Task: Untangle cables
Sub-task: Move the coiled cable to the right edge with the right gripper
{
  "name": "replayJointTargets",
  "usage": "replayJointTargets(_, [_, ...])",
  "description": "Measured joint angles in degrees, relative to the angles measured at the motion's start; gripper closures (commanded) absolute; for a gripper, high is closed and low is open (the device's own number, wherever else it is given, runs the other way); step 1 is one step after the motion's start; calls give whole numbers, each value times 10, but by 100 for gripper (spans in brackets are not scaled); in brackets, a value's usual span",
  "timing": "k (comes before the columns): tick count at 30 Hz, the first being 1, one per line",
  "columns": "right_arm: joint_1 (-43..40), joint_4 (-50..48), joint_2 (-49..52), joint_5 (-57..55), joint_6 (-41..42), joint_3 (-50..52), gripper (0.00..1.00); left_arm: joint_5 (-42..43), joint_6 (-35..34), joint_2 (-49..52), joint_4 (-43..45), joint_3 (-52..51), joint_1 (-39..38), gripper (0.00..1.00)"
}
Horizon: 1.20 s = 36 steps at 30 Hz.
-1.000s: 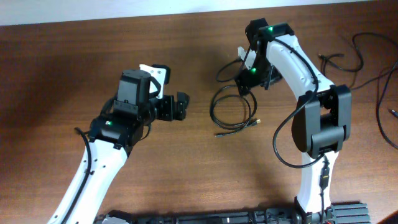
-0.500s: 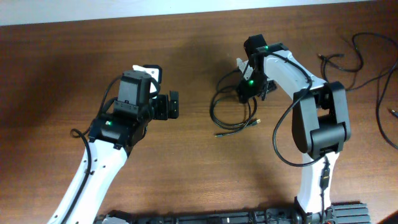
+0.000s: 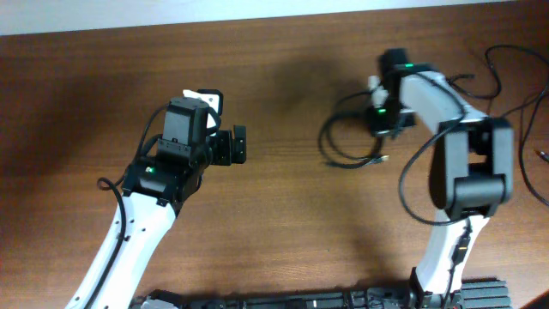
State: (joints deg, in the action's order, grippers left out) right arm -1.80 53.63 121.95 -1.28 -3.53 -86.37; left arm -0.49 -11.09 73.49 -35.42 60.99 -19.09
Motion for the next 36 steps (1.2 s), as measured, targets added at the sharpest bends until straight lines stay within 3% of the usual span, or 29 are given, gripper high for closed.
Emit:
replayJointTargets(11, [-248, 7, 0, -7, 10, 0, 96, 0, 0, 0, 0, 0, 0, 1])
replayJointTargets(20, [-380, 32, 0, 0, 61, -4, 93, 0, 0, 0, 0, 0, 0, 1])
replayJointTargets(22, [-387, 37, -4, -3, 64, -5, 81, 0, 0, 0, 0, 0, 0, 1])
replayJointTargets(23, [-385, 39, -12, -2, 65, -7, 67, 0, 0, 0, 0, 0, 0, 1])
replayJointTargets(28, [-356, 33, -158, 0, 65, -24, 19, 0, 0, 0, 0, 0, 0, 1])
replayJointTargets(33, [-293, 26, -339, 60, 57, -47, 9, 0, 0, 0, 0, 0, 0, 1])
replayJointTargets(35, [-269, 31, -376, 89, 55, -47, 0, 0, 0, 0, 0, 0, 0, 1])
replayJointTargets(36, [-252, 36, -394, 114, 52, -47, 1, 0, 0, 0, 0, 0, 0, 1])
